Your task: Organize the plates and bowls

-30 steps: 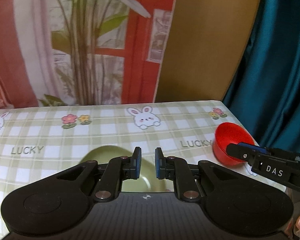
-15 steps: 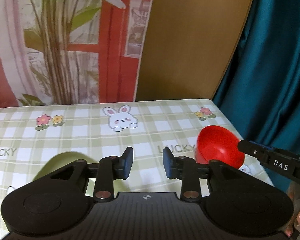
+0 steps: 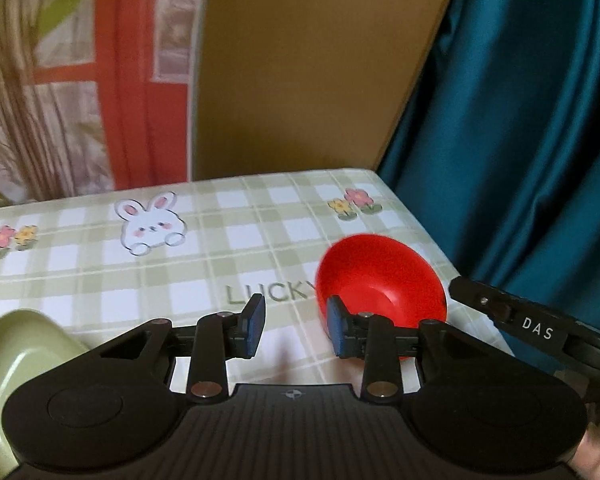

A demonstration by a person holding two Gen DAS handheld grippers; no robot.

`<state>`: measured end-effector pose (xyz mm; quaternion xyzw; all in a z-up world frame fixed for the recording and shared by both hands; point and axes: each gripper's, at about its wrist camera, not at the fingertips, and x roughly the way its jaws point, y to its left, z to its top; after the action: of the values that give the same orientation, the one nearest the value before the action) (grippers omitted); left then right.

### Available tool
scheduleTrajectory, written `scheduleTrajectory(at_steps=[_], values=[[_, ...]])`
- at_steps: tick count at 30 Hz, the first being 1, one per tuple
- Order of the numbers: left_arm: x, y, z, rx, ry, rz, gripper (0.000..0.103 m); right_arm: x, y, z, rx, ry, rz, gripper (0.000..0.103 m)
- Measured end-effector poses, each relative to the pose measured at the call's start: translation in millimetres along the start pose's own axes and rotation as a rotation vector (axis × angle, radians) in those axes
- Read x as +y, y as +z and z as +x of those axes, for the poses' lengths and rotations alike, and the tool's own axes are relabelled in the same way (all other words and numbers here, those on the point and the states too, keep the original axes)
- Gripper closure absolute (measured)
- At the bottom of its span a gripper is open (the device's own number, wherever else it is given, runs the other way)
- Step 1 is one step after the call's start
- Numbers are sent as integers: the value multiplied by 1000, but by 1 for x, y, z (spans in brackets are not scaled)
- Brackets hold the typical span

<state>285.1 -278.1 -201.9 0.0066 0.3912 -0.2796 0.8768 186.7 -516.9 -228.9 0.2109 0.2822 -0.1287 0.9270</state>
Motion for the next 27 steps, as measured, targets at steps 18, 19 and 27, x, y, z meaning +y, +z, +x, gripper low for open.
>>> scheduleTrajectory(at_steps=[18, 19, 27], values=[[-16, -4, 59, 91, -63, -92, 68, -2, -16, 36, 46, 28, 71, 84], [-17, -5, 61, 92, -60, -95, 68, -3, -17, 37, 46, 28, 79, 84], [-15, -9, 67, 67, -24, -98, 87, -3, -20, 35, 28, 30, 114, 89]])
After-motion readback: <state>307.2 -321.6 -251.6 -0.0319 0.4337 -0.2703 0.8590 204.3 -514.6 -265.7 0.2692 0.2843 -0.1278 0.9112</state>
